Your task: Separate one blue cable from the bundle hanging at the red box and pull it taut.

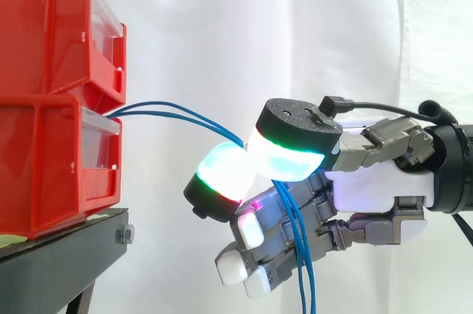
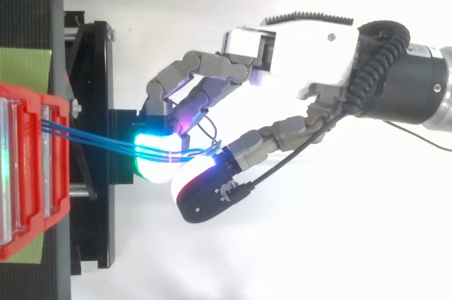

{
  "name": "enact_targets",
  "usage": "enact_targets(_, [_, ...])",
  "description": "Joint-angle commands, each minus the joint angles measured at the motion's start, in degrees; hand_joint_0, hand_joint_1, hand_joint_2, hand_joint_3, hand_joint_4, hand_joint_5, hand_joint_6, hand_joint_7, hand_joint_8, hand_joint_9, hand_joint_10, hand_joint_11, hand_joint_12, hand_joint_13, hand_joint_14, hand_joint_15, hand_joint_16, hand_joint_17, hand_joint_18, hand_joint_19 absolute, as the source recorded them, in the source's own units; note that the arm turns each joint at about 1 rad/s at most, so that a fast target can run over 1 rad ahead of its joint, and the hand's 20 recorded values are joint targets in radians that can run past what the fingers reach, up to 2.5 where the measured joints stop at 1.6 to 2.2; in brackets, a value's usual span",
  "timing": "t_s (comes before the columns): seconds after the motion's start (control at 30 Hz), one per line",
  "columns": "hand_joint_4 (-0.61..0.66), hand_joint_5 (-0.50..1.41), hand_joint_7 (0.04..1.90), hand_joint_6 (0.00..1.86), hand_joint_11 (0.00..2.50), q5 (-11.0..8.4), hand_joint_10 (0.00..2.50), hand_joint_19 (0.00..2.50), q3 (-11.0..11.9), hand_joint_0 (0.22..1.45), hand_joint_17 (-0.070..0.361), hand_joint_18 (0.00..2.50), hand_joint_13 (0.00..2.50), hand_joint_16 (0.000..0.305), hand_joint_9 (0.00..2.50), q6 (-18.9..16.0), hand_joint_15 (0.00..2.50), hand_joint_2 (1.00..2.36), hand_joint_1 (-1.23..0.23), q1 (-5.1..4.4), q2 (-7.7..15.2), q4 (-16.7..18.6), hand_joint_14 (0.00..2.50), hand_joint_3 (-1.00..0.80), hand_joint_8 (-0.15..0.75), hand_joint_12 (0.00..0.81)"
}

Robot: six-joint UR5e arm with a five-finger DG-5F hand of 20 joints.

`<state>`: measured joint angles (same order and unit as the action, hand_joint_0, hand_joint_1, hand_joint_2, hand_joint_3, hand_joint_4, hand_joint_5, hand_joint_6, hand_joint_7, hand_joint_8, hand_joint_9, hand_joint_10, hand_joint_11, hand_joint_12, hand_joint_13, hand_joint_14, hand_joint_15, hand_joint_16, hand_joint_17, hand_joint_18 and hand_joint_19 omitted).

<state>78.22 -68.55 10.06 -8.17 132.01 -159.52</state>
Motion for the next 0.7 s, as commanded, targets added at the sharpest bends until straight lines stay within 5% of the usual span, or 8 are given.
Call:
enact_targets(0.0, [0.1,-0.19,0.98,0.93,0.76,0.0,0.02,0.47,0.0,0.67,0.077,0.61,0.77,0.034,0.89,-0.3,0.44,1.0,-0.82,0.0,0.0,0.0,0.02,-0.5,0.286,0.291])
enact_targets(0.27, [0.15,-0.19,0.96,0.91,0.75,0.0,0.02,0.49,0.0,0.53,0.085,0.63,0.8,0.038,0.91,-0.1,0.46,1.0,-0.69,0.0,0.0,0.0,0.02,-0.5,0.309,0.314])
enact_targets(0.5, [0.12,-0.19,0.98,0.9,0.73,0.0,0.02,0.52,0.0,0.61,0.081,0.61,0.79,0.036,0.91,-0.1,0.46,1.0,-0.48,0.0,0.0,0.0,0.02,-0.5,0.305,0.304])
enact_targets(0.67, [0.11,-0.18,1.04,0.91,0.74,-0.09,0.02,0.53,0.0,0.63,0.082,0.63,0.79,0.037,0.91,-0.3,0.46,1.01,-0.56,0.0,0.0,0.0,0.02,-0.38,0.31,0.309])
